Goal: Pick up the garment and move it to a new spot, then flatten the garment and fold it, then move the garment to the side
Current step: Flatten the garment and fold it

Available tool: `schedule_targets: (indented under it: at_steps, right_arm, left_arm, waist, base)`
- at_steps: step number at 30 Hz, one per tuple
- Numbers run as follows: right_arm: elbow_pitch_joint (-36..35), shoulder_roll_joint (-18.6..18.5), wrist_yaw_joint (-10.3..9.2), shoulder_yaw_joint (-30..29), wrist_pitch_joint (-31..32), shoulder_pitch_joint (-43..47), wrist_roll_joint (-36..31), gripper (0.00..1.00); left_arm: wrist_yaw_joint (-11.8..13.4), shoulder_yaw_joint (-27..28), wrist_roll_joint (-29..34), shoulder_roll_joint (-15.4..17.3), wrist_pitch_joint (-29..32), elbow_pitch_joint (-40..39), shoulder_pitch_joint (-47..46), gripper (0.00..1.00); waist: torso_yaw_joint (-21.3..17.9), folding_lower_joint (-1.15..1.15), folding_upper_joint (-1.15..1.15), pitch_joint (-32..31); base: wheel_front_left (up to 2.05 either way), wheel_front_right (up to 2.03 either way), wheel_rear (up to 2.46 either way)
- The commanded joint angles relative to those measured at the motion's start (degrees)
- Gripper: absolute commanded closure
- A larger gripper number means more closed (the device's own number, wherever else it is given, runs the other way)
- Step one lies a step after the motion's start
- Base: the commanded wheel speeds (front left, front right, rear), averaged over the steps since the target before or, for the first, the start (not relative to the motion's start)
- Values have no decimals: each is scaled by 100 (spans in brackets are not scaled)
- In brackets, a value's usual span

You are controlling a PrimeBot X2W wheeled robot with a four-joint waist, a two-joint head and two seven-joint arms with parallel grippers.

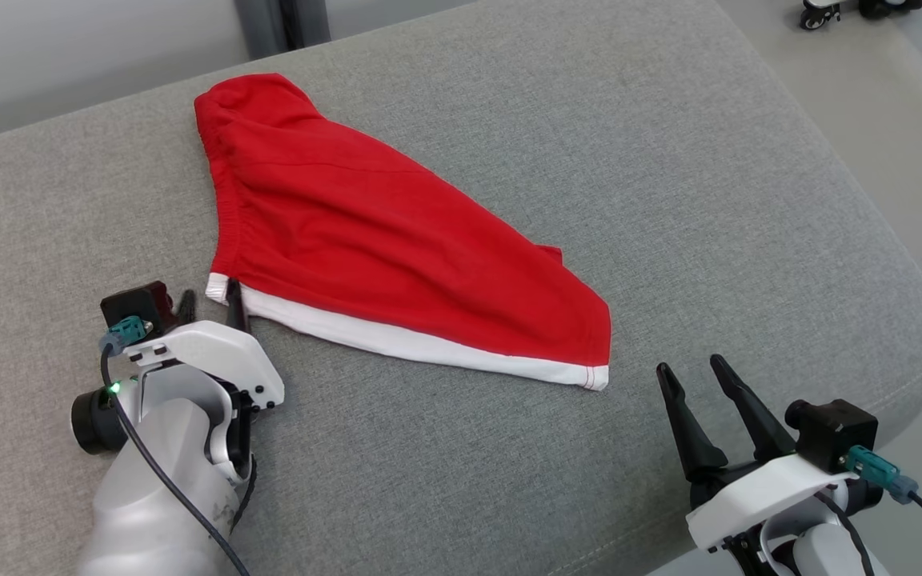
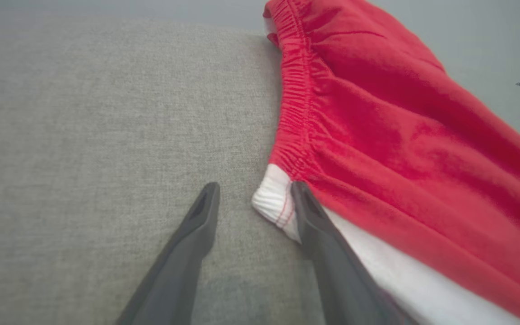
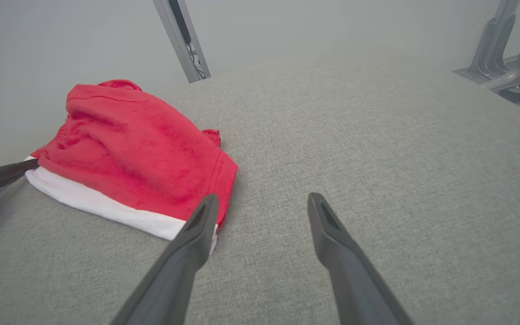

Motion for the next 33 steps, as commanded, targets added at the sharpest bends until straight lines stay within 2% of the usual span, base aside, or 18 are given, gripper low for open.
schedule_targets:
  at_steps: [1, 11, 18, 27, 33]
  right_arm:
    - [50, -8, -1, 5, -39, -22, -1, 0]
    - [527, 232, -1, 53, 176, 28, 636, 0]
    - [877, 335, -2, 283, 367, -152, 1461, 0]
    - [1131, 343, -2, 954, 284, -397, 2330, 0]
    - [1489, 344, -3, 1144, 131, -667, 2550, 0]
  left_arm:
    - [-47, -27, -43, 4, 14, 111, -2, 100]
    - [-340, -14, -248, -23, -277, -79, 28, 100]
    - [-456, -166, -240, -25, -239, -310, 113, 100]
    - [-401, -261, -226, 31, -109, -602, 241, 100]
    - [-347, -323, -254, 22, -21, -818, 320, 100]
  waist:
    - [12, 0, 0, -4]
    - [266, 0, 0, -89]
    - [414, 0, 0, -92]
    - [521, 0, 0, -65]
    - [595, 0, 0, -57]
  base:
    - [0, 0, 0]
    - [0, 0, 0]
    - [0, 0, 0]
    - [0, 0, 0]
    - [0, 0, 0]
